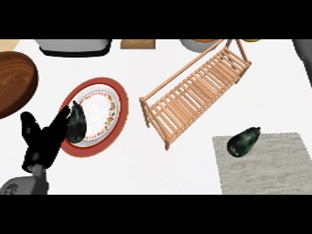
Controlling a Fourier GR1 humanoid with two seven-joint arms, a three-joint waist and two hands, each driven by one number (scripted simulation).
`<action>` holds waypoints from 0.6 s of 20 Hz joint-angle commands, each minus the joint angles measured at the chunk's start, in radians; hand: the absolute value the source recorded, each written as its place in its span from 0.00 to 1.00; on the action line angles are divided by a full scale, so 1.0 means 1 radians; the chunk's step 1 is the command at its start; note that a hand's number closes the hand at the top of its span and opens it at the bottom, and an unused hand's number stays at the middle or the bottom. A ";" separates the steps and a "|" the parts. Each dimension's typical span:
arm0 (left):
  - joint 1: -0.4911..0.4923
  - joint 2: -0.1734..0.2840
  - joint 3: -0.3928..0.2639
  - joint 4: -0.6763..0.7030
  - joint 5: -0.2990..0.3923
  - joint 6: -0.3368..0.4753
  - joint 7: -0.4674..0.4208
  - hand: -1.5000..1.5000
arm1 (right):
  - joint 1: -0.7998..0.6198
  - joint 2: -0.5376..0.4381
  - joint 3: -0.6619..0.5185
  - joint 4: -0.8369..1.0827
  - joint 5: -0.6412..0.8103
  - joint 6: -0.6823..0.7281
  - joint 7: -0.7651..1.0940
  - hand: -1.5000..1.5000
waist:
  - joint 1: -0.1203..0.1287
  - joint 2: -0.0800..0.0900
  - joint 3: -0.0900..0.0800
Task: Pick the lemon from the placemat and place it in the tiered shelf
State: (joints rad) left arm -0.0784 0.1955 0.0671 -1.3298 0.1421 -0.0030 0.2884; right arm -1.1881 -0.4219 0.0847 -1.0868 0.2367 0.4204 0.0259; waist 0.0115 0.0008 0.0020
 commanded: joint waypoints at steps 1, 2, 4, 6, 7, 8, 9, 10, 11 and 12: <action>-0.004 0.012 0.037 0.056 0.011 -0.025 -0.056 0.50 | -0.033 0.019 -0.027 0.044 0.020 0.012 -0.011 1.00 | -0.002 0.001 -0.003; -0.011 -0.003 0.005 0.002 -0.009 0.002 0.008 0.50 | -0.014 0.003 -0.031 0.024 0.014 0.046 -0.013 1.00 | -0.004 -0.001 -0.002; 0.042 0.004 0.009 -0.005 0.004 -0.027 -0.012 0.50 | -0.019 -0.033 -0.011 0.026 0.069 0.033 -0.072 1.00 | -0.001 -0.001 -0.002; 0.108 0.000 0.001 -0.085 0.004 -0.025 -0.011 0.50 | -0.013 -0.006 -0.005 0.054 0.102 -0.001 -0.082 1.00 | 0.006 -0.001 -0.002; 0.089 0.024 0.021 -0.060 0.020 -0.042 0.009 0.50 | 0.010 0.025 -0.071 -0.016 -0.008 0.031 0.058 1.00 | -0.008 -0.006 -0.002; 0.021 -0.041 -0.012 -0.020 -0.018 0.032 0.020 0.50 | -0.040 0.059 -0.110 0.083 -0.026 -0.013 0.073 1.00 | -0.003 0.000 -0.002; 0.038 -0.009 0.014 -0.011 0.000 -0.001 0.003 0.50 | -0.007 0.039 -0.136 0.030 -0.044 -0.018 0.088 0.00 | -0.012 -0.003 -0.002; 0.017 0.018 0.027 -0.006 0.011 -0.025 0.013 0.50 | -0.011 0.085 -0.139 0.069 -0.047 -0.053 0.095 0.00 | -0.005 -0.001 -0.002; 0.067 0.001 0.012 -0.044 -0.001 -0.011 0.003 0.50 | -0.004 0.046 -0.168 0.121 -0.058 -0.031 0.056 0.00 | 0.003 0.001 -0.002; 0.074 -0.004 0.010 -0.021 -0.006 -0.017 -0.020 0.50 | -0.024 0.095 -0.167 0.054 -0.091 -0.028 0.155 0.00 | -0.007 -0.004 -0.003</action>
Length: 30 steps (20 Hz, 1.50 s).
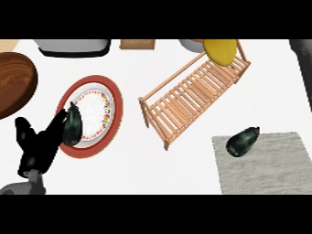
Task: Pick the lemon from the placemat and place it in the tiered shelf
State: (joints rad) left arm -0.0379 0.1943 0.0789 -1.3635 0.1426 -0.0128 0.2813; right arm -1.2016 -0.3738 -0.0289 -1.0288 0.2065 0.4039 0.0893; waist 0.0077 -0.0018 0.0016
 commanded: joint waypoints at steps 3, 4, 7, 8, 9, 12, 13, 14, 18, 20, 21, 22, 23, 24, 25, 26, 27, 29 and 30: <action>-0.010 0.033 0.021 -0.034 0.027 -0.021 0.077 0.50 | -0.003 0.043 -0.133 -0.006 -0.159 0.016 0.114 0.00 | -0.009 -0.003 -0.001; 0.023 -0.010 -0.013 -0.012 -0.014 0.004 0.014 0.50 | -0.014 0.055 -0.151 0.050 -0.164 -0.006 0.096 0.00 | 0.001 0.002 -0.002; 0.021 -0.008 -0.005 0.016 -0.009 -0.009 -0.005 0.50 | -0.079 0.031 -0.232 0.102 -0.249 0.013 0.174 0.00 | 0.004 0.003 -0.002; -0.037 -0.021 -0.005 0.064 -0.030 0.020 -0.013 0.50 | -0.064 0.049 -0.230 0.076 -0.266 0.009 0.204 0.00 | -0.008 0.002 -0.002; -0.022 -0.044 -0.042 -0.014 -0.035 0.035 0.045 0.50 | -0.109 0.049 -0.256 0.108 -0.284 -0.014 0.233 0.00 | 0.001 0.001 -0.002; -0.021 0.004 0.000 0.002 -0.020 0.005 0.026 0.50 | -0.117 0.007 -0.314 0.161 -0.309 -0.053 0.238 0.00 | 0.005 0.004 -0.002; 0.015 -0.017 -0.008 -0.008 -0.007 -0.007 0.009 0.50 | -0.095 0.019 -0.305 0.140 -0.291 -0.094 0.227 0.00 | 0.004 0.002 -0.002; -0.045 -0.053 -0.031 0.022 -0.050 0.053 0.014 0.50 | -0.151 -0.014 -0.327 0.177 -0.286 -0.115 0.222 0.00 | 0.004 0.006 -0.002; -0.036 0.001 0.009 0.040 -0.009 -0.014 0.008 0.50 | -0.109 -0.100 -0.337 0.242 -0.216 -0.169 0.142 0.00 | 0.007 0.009 -0.002; -0.049 0.002 0.014 0.016 -0.009 0.000 0.027 0.50 | -0.168 -0.143 -0.377 0.285 -0.237 -0.207 0.221 0.00 | 0.008 0.007 -0.002; -0.008 -0.052 -0.035 0.035 -0.052 0.021 -0.036 0.50 | -0.175 -0.173 -0.401 0.331 -0.238 -0.212 0.188 0.00 | 0.015 0.012 -0.002; -0.026 -0.011 -0.006 0.017 -0.024 -0.005 -0.001 0.50 | -0.189 -0.220 -0.440 0.376 -0.258 -0.207 0.200 0.00 | 0.023 0.015 -0.002; -0.001 -0.028 -0.028 -0.001 -0.050 0.016 -0.009 0.50 | -0.151 -0.215 -0.437 0.408 -0.235 -0.233 0.139 0.00 | 0.030 0.017 -0.001; -0.022 0.006 -0.005 0.003 -0.022 -0.019 0.016 0.50 | -0.138 -0.257 -0.461 0.423 -0.265 -0.181 0.137 0.00 | 0.021 0.014 -0.001; 0.013 -0.018 -0.017 -0.013 -0.031 -0.004 -0.005 0.50 | -0.152 -0.289 -0.471 0.462 -0.272 -0.159 0.146 0.00 | 0.027 0.014 -0.001; -0.050 0.000 0.006 0.024 -0.005 -0.023 0.021 0.50 | -0.186 -0.315 -0.482 0.513 -0.272 -0.151 0.136 0.00 | 0.033 0.021 -0.001; -0.070 -0.024 -0.008 0.048 -0.035 0.021 0.035 0.50 | -0.145 -0.325 -0.496 0.531 -0.288 -0.116 0.107 0.00 | 0.025 0.022 -0.001; -0.062 -0.025 -0.008 0.068 -0.039 0.002 -0.024 0.50 | -0.173 -0.400 -0.504 0.582 -0.296 -0.045 0.129 0.00 | 0.027 0.022 -0.001; -0.053 -0.068 -0.052 0.033 -0.056 0.021 -0.015 0.50 | -0.129 -0.388 -0.501 0.607 -0.279 -0.044 0.044 0.00 | 0.044 0.031 0.000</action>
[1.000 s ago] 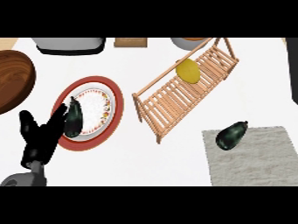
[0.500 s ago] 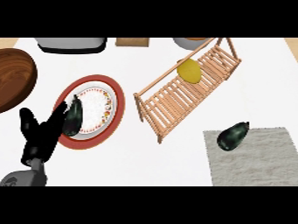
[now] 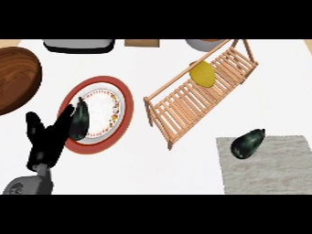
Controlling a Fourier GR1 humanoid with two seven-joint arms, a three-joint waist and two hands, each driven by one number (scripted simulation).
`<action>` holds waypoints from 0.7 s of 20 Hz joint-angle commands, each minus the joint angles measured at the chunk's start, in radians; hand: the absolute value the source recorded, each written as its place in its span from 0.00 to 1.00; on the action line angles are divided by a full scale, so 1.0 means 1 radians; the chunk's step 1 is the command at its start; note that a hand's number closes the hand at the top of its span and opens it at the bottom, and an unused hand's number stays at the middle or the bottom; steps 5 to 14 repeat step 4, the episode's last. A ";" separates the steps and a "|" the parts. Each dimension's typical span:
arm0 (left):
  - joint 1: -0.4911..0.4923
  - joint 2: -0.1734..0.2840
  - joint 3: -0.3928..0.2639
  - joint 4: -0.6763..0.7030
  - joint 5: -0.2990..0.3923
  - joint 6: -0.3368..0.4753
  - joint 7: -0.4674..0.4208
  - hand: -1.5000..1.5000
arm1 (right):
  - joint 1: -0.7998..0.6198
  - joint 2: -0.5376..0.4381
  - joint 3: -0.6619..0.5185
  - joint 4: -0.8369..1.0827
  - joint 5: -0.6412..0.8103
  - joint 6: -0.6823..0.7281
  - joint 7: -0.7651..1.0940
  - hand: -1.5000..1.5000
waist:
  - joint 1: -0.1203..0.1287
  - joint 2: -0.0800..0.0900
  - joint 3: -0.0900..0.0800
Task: Pick the lemon from the placemat and place it in the tiered shelf
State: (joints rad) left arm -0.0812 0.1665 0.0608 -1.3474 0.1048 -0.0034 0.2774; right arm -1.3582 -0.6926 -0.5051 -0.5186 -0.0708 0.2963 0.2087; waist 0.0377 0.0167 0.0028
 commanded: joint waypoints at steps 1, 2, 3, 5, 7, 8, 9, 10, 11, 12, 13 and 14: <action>-0.003 -0.006 0.002 0.013 0.005 -0.004 -0.001 0.50 | -0.044 -0.106 -0.032 0.125 -0.016 0.091 -0.012 0.00 | 0.018 0.008 -0.002; -0.044 0.000 0.002 -0.005 0.001 0.016 0.062 0.50 | -0.040 -0.144 -0.031 0.131 -0.016 0.136 -0.008 0.00 | 0.011 0.006 -0.001; -0.025 0.006 0.006 0.028 0.008 -0.014 0.020 0.50 | -0.021 -0.146 -0.041 0.145 -0.019 0.145 -0.061 0.00 | 0.016 0.010 -0.001; -0.029 -0.034 -0.025 -0.006 -0.021 0.034 0.036 0.50 | 0.023 -0.160 -0.036 0.156 -0.015 0.190 -0.080 0.00 | 0.007 0.005 -0.001; -0.029 -0.034 -0.025 -0.006 -0.021 0.034 0.036 0.50 | 0.023 -0.160 -0.036 0.156 -0.015 0.190 -0.080 0.00 | 0.007 0.005 -0.001; -0.029 -0.034 -0.025 -0.006 -0.021 0.034 0.036 0.50 | 0.023 -0.160 -0.036 0.156 -0.015 0.190 -0.080 0.00 | 0.007 0.005 -0.001; -0.029 -0.034 -0.025 -0.006 -0.021 0.034 0.036 0.50 | 0.023 -0.160 -0.036 0.156 -0.015 0.190 -0.080 0.00 | 0.007 0.005 -0.001; -0.029 -0.034 -0.025 -0.006 -0.021 0.034 0.036 0.50 | 0.023 -0.160 -0.036 0.156 -0.015 0.190 -0.080 0.00 | 0.007 0.005 -0.001; -0.029 -0.034 -0.025 -0.006 -0.021 0.034 0.036 0.50 | 0.023 -0.160 -0.036 0.156 -0.015 0.190 -0.080 0.00 | 0.007 0.005 -0.001; -0.029 -0.034 -0.025 -0.006 -0.021 0.034 0.036 0.50 | 0.023 -0.160 -0.036 0.156 -0.015 0.190 -0.080 0.00 | 0.007 0.005 -0.001; -0.029 -0.034 -0.025 -0.006 -0.021 0.034 0.036 0.50 | 0.023 -0.160 -0.036 0.156 -0.015 0.190 -0.080 0.00 | 0.007 0.005 -0.001; -0.029 -0.034 -0.025 -0.006 -0.021 0.034 0.036 0.50 | 0.023 -0.160 -0.036 0.156 -0.015 0.190 -0.080 0.00 | 0.007 0.005 -0.001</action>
